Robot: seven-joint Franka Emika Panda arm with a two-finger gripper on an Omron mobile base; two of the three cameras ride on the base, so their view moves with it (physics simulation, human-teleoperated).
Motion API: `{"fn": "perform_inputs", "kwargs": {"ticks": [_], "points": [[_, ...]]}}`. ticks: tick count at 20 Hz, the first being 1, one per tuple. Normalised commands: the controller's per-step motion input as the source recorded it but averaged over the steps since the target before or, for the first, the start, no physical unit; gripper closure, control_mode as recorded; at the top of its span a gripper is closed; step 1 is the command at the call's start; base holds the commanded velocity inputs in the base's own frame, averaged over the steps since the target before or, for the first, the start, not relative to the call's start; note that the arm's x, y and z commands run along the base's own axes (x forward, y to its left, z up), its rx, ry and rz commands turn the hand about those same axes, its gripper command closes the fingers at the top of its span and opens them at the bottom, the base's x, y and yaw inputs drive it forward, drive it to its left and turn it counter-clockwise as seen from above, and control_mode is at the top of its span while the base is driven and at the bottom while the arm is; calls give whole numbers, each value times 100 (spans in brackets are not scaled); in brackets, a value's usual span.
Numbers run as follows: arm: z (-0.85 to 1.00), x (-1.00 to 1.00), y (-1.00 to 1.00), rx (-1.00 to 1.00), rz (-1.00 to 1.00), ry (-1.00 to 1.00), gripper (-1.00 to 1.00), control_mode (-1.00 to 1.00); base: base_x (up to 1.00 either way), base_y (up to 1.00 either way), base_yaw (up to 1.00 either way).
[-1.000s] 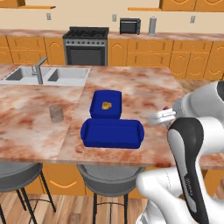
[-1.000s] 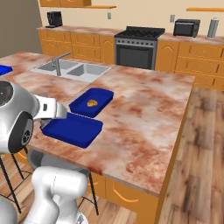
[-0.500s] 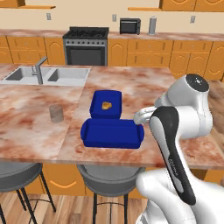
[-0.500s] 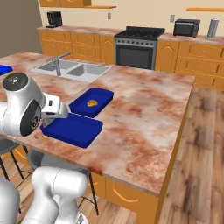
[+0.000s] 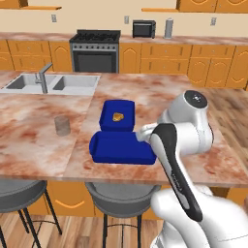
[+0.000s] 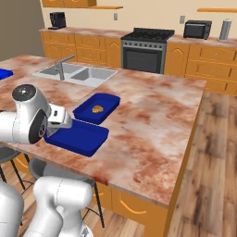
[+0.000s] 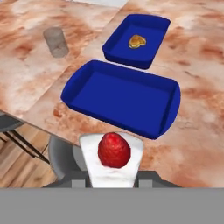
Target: Take the cakes from the fridge and place them on the empty tray on the dining counter.
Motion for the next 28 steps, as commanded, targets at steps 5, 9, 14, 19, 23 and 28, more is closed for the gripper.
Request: {"fn": "perform_inputs", "kwargs": {"ticks": [5,9,14,19,23,28], "points": [[-19,61,1,3,3,16,100,-100,0,0,0],[-27,46,9,0,5,12,100,-100,0,0,0],[-37,35,33,0,1,2,100,-100,0,0,0],[-36,39,26,0,0,0,100,-100,0,0,0],[-27,30,12,0,0,7,100,-100,0,0,0],[-26,26,7,0,0,8,100,-100,0,0,0]]}}
